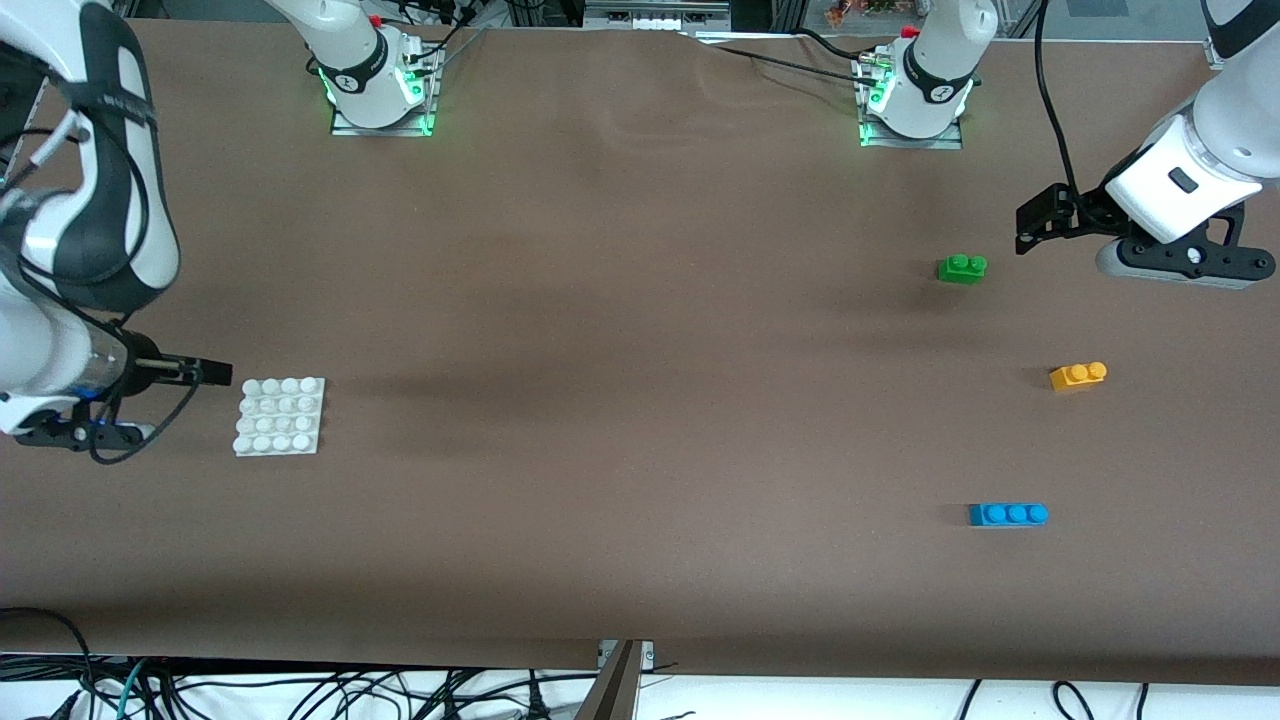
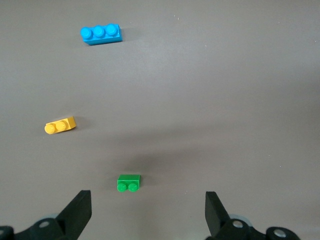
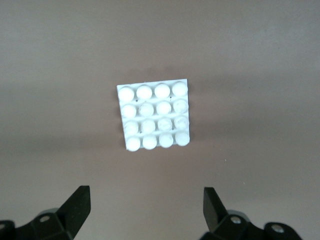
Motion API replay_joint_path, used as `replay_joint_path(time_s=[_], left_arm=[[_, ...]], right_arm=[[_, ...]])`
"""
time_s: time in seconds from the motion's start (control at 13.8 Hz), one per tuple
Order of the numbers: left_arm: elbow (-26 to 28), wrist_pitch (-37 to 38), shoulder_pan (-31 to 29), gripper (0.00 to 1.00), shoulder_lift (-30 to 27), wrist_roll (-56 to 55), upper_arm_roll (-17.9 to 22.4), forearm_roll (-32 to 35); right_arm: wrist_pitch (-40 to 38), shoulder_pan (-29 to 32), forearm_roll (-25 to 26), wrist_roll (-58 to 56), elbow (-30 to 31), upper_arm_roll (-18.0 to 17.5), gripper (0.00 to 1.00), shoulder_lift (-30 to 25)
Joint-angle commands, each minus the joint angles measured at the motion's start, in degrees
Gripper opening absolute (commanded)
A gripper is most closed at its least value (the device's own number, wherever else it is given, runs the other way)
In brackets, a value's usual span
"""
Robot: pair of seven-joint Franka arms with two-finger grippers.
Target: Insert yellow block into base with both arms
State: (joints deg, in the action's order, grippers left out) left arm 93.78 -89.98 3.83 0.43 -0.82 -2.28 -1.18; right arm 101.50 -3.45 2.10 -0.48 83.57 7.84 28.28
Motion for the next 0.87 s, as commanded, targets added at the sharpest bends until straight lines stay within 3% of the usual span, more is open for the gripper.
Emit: replay_joint_path(time_s=[0.0,0.36,0.8], left_arm=[[-0.8,1.0,0.4,1.00,-0.3,-0.5,0.2,0.7],[-0.8,1.0,0.4,1.00,-0.3,-0.5,0.2,0.7],[-0.8,1.0,0.4,1.00,-0.3,-0.5,0.1,0.7]], right_arm=[[2.8,0.6,0.5,-0.7,-0.6,-0.2,1.00,3.8],[11.9,1.3,0.6,-0.7,2.0,-0.1,1.00,10.0],[19.2,2.1,0.5,-0.7,6.3,-0.2,1.00,12.2]])
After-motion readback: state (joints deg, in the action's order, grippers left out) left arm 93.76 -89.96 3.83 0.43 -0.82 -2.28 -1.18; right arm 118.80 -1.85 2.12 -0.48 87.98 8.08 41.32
